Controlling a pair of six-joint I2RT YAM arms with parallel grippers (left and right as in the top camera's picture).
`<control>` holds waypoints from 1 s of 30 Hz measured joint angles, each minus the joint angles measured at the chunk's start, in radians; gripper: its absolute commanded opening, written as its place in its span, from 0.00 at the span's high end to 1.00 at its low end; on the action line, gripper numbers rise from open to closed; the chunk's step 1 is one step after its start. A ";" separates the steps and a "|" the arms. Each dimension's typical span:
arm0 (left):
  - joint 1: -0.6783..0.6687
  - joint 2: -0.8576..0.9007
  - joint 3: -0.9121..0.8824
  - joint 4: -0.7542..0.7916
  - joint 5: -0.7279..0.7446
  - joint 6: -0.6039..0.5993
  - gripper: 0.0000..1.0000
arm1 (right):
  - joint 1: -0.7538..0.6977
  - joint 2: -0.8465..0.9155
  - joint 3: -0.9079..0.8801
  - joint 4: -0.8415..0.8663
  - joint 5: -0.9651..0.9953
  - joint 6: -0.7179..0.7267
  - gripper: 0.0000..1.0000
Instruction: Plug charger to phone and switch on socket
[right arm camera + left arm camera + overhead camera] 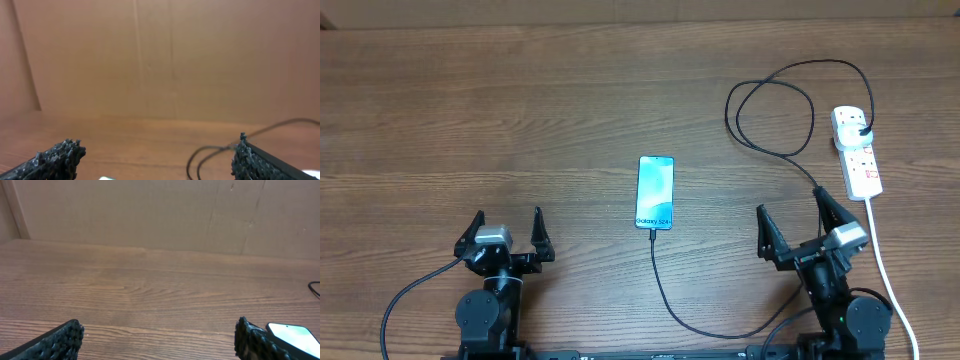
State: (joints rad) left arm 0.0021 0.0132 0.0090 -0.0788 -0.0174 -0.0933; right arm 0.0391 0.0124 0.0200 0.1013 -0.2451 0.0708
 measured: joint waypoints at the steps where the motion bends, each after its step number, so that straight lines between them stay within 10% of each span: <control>1: 0.000 0.000 0.000 0.000 0.000 0.000 0.00 | 0.000 0.000 -0.002 -0.021 0.008 0.000 0.00; 30: 0.000 0.000 0.000 0.000 0.000 0.000 0.00 | 0.000 0.006 -0.002 -0.181 0.130 0.000 0.00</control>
State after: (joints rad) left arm 0.0021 0.0132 0.0090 -0.0788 -0.0174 -0.0933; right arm 0.0391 0.0181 0.0181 -0.0795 -0.1150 0.0711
